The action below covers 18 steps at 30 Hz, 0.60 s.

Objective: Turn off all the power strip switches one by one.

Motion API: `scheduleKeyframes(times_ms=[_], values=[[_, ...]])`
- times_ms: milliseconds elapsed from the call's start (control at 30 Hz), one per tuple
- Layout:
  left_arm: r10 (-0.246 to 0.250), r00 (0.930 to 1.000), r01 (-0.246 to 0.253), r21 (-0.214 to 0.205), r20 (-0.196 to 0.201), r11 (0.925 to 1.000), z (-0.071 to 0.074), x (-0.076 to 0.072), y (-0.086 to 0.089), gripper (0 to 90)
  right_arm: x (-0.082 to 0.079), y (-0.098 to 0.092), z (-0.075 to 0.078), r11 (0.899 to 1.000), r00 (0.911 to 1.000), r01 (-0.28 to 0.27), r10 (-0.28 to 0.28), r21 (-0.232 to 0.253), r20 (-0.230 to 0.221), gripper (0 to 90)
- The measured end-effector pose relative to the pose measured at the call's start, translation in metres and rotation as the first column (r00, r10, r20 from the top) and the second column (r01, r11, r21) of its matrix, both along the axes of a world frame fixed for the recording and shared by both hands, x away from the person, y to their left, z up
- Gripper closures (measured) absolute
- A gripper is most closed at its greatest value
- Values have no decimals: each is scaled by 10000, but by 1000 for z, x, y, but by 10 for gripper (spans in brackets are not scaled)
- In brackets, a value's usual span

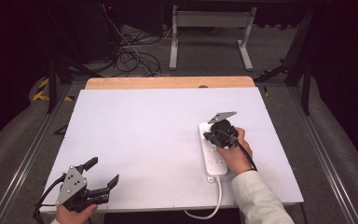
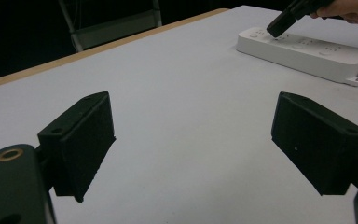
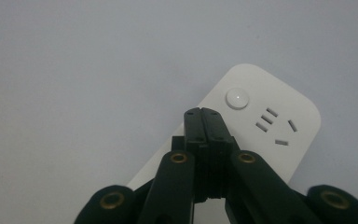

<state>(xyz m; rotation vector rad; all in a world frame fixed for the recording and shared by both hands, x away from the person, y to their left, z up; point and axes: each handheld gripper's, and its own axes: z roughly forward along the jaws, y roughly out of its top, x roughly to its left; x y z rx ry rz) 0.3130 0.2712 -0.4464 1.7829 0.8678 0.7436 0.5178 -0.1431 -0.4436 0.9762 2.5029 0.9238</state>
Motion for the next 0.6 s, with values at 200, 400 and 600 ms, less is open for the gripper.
scheduleKeyframes(times_ms=[200, 400, 600], values=[[-23, 10000, 23, 25, 1, 10000, 0, 0, 0, 138, -1, 0, 0, 10000, 10000, -33, 33, -17, -28, 900], [-21, 10000, 21, 74, 34, 10000, 0, 0, 0, 138, 0, 1, -3, 10000, 9999, -67, 66, -72, -83, 900], [-21, 10000, 21, 45, 23, 10000, 0, 0, 0, 138, 0, 1, -5, 10000, 9999, 6, -7, -46, -139, 900]])
